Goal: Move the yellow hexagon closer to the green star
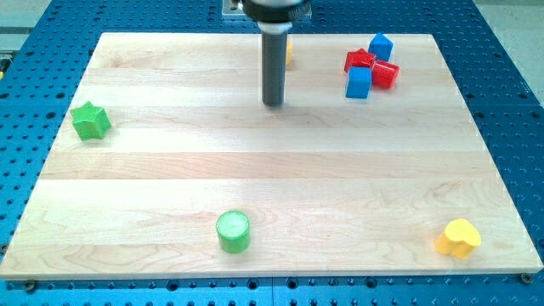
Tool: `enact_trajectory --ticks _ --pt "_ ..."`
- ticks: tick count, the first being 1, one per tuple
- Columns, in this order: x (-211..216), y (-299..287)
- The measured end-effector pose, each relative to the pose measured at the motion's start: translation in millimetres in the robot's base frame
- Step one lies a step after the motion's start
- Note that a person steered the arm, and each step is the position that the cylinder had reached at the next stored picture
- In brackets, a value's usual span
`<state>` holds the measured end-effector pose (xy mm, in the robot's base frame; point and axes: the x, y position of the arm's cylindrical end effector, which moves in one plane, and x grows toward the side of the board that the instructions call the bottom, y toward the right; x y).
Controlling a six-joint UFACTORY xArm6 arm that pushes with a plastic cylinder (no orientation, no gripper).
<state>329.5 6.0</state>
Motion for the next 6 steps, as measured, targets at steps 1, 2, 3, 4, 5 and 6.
enact_trajectory --ticks 1,2,3,4,5,6 --pt "-57.9 39.2" --pt "-91.8 41.5" --pt "-88.8 -63.5" --pt "-108.0 -89.8" --pt "-99.6 -137.3" --pt "-22.1 -191.1"
